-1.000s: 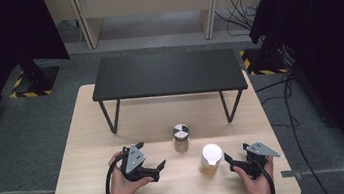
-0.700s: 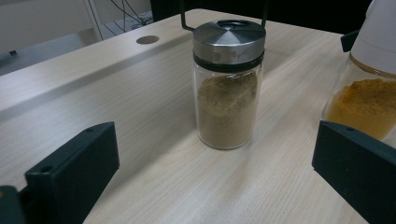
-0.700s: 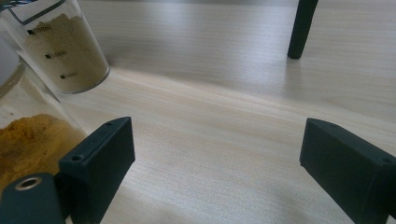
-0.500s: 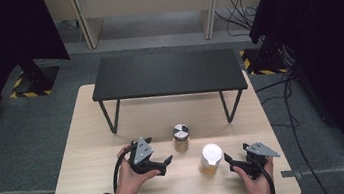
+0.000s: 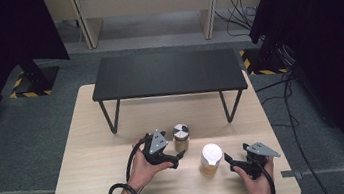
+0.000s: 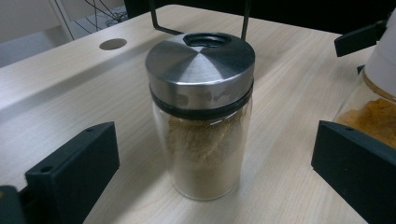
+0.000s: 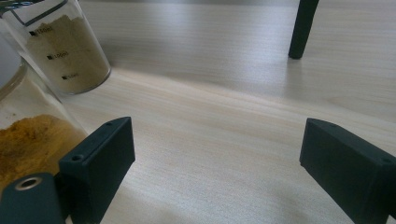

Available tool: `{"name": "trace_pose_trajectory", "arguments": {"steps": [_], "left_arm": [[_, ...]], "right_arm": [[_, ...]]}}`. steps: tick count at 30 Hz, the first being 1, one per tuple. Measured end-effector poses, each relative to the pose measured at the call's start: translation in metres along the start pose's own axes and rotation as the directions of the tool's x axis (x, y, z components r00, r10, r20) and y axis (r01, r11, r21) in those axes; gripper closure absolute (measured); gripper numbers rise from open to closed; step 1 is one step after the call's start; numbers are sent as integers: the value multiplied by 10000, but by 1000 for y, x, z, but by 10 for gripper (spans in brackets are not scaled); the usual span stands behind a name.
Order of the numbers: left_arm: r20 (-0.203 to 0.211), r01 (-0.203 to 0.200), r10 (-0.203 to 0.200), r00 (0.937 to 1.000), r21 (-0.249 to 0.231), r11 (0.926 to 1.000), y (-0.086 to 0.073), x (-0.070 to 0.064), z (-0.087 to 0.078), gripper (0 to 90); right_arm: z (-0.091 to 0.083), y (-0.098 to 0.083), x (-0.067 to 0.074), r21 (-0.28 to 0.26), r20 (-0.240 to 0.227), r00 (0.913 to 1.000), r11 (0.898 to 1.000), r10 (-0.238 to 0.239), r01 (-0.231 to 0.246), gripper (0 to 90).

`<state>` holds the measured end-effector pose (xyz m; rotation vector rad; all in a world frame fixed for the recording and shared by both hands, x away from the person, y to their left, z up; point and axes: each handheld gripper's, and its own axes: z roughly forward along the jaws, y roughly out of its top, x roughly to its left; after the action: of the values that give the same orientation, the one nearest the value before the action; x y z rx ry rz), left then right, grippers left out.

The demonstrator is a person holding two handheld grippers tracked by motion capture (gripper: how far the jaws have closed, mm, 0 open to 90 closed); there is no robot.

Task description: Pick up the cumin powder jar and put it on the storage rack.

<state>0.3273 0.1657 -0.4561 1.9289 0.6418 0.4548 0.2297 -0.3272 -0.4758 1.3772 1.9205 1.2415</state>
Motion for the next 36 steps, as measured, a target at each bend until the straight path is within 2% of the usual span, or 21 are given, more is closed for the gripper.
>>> {"name": "trace_pose_trajectory", "arguments": {"steps": [8, 22, 29, 36], "left_arm": [[105, 247, -249, 9996, 130, 9996, -1, 4, 19, 4], [-52, 314, -313, 9995, 212, 9993, -1, 8, 35, 38], [60, 368, -369, 9993, 177, 9992, -4, 10, 39, 189], [181, 449, -451, 9988, 125, 9989, -7, 12, 42, 271]], "right_arm": [[0, 0, -1, -8, -28, 10000, 10000, 30, -30, 104], [0, 0, -1, -15, -42, 10000, 10000, -34, 34, 105], [0, 0, -1, -16, -54, 10000, 10000, -66, 65, 105], [0, -1, -1, -37, -80, 10000, 10000, -59, 59, 105]]}}
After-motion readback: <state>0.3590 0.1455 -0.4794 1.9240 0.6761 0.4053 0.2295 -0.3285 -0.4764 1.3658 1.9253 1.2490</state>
